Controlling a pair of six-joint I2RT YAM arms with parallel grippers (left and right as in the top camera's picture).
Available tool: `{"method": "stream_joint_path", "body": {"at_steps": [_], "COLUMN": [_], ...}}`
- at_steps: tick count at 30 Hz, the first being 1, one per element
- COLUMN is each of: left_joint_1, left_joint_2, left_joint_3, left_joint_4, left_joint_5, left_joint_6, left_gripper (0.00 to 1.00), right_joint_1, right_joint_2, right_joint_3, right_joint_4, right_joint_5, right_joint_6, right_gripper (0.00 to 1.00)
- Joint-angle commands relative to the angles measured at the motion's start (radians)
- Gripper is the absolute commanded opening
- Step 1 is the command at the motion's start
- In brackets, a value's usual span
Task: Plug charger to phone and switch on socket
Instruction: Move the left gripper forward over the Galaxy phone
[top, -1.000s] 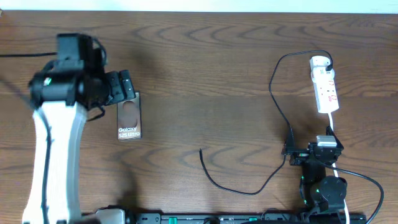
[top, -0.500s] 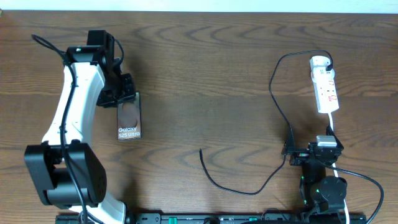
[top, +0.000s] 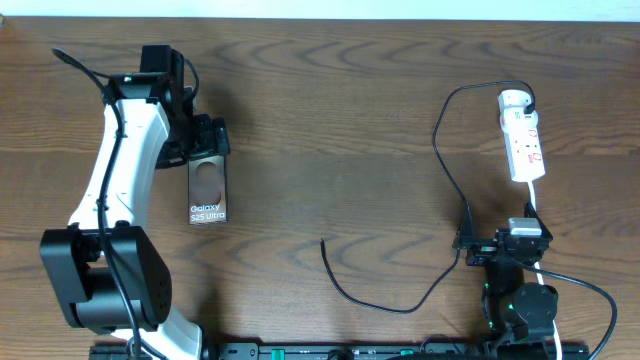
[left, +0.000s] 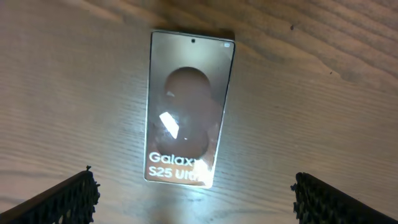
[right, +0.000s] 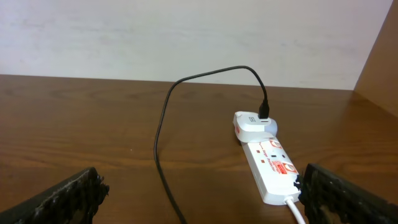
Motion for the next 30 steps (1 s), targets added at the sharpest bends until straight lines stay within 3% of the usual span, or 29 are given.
{"method": "stream_joint_path", "body": {"at_steps": [1,13,30], "left_joint_1": [0.003,0.003,0.003], "left_joint_2": [0.006,0.006,0.006], "left_joint_3": [-0.016,-0.036,-0.189], "left_joint_4": [-0.003,0.013,0.167], "left_joint_5": [-0.035,-0.012,-0.012], "left_joint_6": [0.087,0.074,0.040], "left_gripper": [0.98,0.98,0.98], "right_joint_1": [-0.006,-0.006,-0.006], "right_joint_2": [-0.005,-0.005,-0.005], "right_joint_3": [-0.001,-0.001,-0.001], "right_joint_4": [-0.004,-0.004,-0.004], "right_joint_5": [0.003,0.003,0.003], "right_joint_6": [-0.012,-0.012,-0.012], "right_gripper": [0.99,0.99,0.99]}}
